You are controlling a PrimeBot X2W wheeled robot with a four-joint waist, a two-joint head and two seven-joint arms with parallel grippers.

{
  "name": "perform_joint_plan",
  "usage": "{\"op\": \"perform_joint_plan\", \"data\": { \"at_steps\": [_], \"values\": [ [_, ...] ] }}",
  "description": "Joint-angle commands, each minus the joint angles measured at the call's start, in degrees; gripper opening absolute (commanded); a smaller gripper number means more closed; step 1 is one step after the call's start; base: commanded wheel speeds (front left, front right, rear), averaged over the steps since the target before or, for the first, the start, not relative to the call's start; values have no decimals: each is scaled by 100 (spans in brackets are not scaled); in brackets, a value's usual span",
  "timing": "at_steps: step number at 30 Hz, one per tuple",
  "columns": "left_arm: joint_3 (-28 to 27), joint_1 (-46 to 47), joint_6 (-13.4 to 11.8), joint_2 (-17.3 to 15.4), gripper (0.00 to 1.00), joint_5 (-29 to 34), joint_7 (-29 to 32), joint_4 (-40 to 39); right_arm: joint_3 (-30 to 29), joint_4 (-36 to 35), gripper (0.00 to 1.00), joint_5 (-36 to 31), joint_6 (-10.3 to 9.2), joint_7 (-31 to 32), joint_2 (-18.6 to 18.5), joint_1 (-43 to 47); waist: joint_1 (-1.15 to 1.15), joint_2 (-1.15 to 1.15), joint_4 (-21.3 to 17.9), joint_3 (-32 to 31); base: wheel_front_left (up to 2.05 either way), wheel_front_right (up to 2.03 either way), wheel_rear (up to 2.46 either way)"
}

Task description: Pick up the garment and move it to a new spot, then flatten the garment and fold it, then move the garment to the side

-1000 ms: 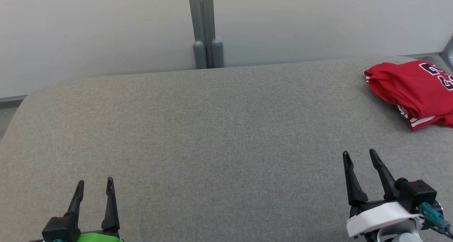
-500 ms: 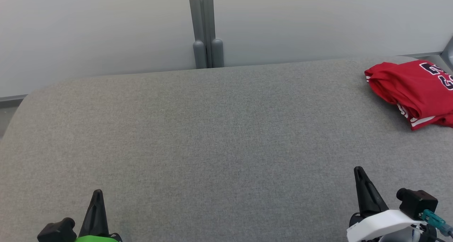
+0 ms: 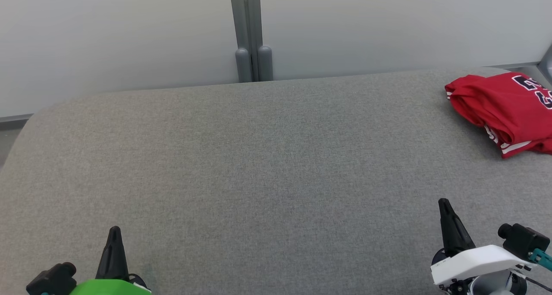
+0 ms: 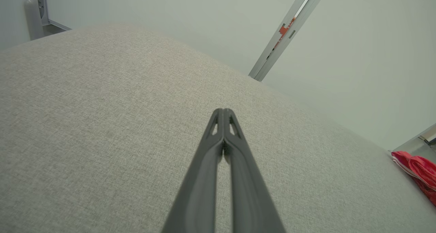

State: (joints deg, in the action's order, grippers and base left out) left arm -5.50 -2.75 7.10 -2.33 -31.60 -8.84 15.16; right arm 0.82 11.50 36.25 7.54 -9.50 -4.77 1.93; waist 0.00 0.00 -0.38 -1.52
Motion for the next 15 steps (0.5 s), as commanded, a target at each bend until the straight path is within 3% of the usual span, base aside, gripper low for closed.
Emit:
{"op": "perform_joint_plan", "data": {
  "at_steps": [1,15],
  "values": [
    [-28,188,13,-30,0,-224,40,-90,-40,-54,0,222,-2,53,-21,-165,0,0,1,2,0,0,0],
    [-45,347,21,-39,0,-1399,340,-102,-149,2,0,1326,-3,342,-4,-306,0,0,6,25,0,0,0]
  ]
}}
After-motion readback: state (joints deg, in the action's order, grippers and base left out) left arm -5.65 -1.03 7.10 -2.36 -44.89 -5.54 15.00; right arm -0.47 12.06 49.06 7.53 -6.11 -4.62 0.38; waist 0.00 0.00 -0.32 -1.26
